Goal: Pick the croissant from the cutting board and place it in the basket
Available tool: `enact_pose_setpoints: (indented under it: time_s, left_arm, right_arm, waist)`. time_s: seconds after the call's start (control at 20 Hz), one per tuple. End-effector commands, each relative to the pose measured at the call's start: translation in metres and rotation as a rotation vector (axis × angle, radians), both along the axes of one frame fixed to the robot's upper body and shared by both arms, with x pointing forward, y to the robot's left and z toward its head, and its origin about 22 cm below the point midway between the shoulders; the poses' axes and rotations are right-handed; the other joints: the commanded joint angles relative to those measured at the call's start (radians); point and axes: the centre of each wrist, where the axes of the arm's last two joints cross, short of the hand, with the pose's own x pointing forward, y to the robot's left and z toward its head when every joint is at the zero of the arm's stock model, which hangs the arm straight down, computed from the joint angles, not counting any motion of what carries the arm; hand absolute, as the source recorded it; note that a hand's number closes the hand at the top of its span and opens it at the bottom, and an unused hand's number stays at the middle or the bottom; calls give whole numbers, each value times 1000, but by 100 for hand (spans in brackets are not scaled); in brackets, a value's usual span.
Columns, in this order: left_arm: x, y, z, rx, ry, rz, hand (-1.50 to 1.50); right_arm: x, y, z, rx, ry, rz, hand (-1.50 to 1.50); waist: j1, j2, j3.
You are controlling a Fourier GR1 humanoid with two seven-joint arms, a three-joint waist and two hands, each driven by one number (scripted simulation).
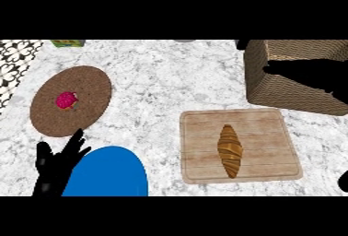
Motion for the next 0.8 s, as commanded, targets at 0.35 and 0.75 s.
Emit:
enact_pose_setpoints:
  time_s: [0.35, 0.75]
  left_arm:
    - [1, -14, -15, 0, 66, 0, 0]
    - [3, 12, -13, 5, 69, -10, 0]
  right_arm:
    - [-12, -5, -28, 32, 67, -26, -150]
    - [-6, 25, -87, 62, 51, -18, -150]
  waist:
    - [10, 9, -3]
    - [19, 12, -2]
